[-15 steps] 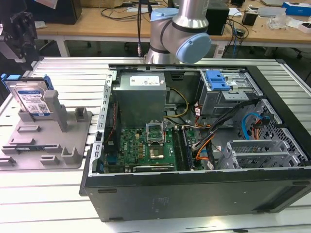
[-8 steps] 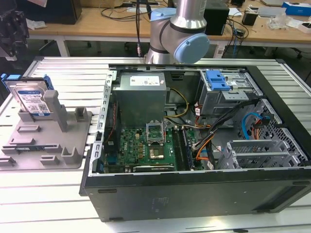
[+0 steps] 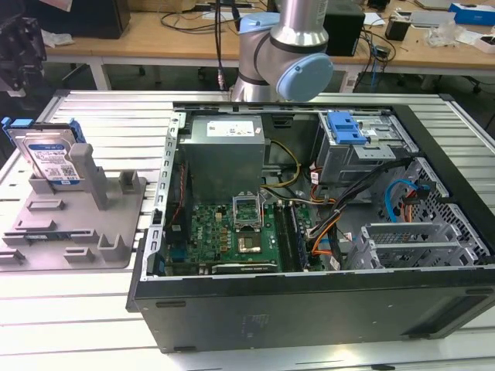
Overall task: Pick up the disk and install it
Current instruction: 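Pick up the disk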
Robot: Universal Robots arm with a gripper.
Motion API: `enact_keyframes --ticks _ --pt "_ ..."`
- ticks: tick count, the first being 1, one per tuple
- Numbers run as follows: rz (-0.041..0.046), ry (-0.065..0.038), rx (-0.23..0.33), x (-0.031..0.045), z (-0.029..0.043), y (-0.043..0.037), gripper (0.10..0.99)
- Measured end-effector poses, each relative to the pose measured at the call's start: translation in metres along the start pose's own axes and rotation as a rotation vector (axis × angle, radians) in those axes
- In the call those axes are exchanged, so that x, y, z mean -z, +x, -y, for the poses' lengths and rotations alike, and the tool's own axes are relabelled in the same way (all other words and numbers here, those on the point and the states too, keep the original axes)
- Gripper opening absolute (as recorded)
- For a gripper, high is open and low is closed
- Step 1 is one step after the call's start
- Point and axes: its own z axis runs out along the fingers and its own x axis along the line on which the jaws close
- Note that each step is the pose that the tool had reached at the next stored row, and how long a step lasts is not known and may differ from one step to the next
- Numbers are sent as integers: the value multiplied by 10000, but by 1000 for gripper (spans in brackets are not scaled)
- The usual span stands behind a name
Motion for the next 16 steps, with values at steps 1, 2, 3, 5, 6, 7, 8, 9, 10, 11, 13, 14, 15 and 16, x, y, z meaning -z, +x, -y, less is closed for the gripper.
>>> enact_keyframes --ticks 1,2,3,5,6,7,8,9,10,11,13,14,15,16 --pt "2 2 -33 -11 -11 1 482" --pt "2 -1 -57 -23 -19 2 482" --pt "2 -5 -66 -30 -24 2 482" --pt "-1 -26 -71 -35 -30 2 482" --pt "-1 -26 -73 -35 -30 2 482" --pt "0 -25 -74 -36 -30 2 482" --pt "0 -24 -75 -36 -30 2 482" --pt "1 -24 -76 -36 -35 2 482" --pt "1 -24 -78 -36 -47 2 482" --pt "0 -26 -74 -35 -83 5 482" --pt "1 -25 -74 -37 -120 7 482" --pt "1 -25 -74 -37 -136 8 482" --pt "1 -24 -74 -38 -149 8 482" --pt "0 -25 -74 -41 -178 10 482"
